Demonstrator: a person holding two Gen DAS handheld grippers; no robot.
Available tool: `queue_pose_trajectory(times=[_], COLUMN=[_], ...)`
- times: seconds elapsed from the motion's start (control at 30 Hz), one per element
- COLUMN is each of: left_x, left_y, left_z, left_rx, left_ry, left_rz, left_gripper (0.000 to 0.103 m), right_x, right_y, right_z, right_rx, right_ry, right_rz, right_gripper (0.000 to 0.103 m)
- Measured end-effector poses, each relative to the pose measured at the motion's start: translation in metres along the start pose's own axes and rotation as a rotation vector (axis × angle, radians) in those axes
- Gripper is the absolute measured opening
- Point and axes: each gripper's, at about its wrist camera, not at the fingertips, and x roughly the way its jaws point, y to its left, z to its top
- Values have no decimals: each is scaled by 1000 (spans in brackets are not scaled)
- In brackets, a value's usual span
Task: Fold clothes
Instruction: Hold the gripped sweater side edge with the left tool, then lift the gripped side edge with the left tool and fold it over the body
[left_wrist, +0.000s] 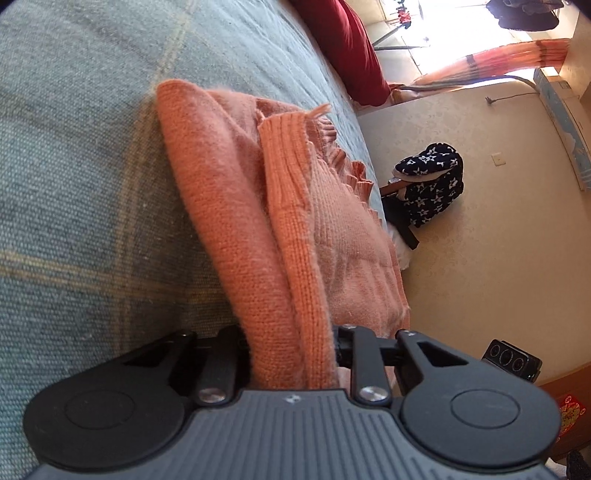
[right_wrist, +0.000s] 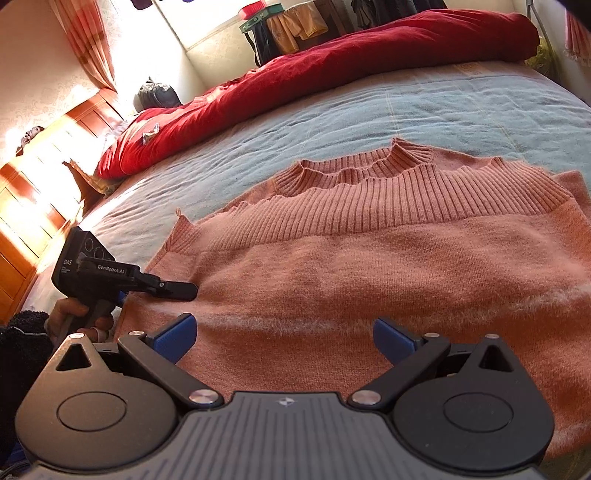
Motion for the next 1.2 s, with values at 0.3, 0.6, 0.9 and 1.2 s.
queue_pose_trajectory(times=[0.3,0.6,0.9,1.2], left_x=[-2,-4,-4,-2], left_y=[-4,-6,-2,-3], left_z=[0,0,4,9], left_rx=[13,31,31,26], left_ry=[-5,-16,-3,13], left_rz=[31,45,31,34], left_gripper=[24,24,24,23], right_x=[11,75,108,91], right_y=[-3,-1,-14,-9], right_z=[33,41,70,60], right_rx=[123,101,71,91], right_ry=[-50,-19,-55,-96], right_rz=[104,5,-13,-9], right_gripper=[103,103,103,103])
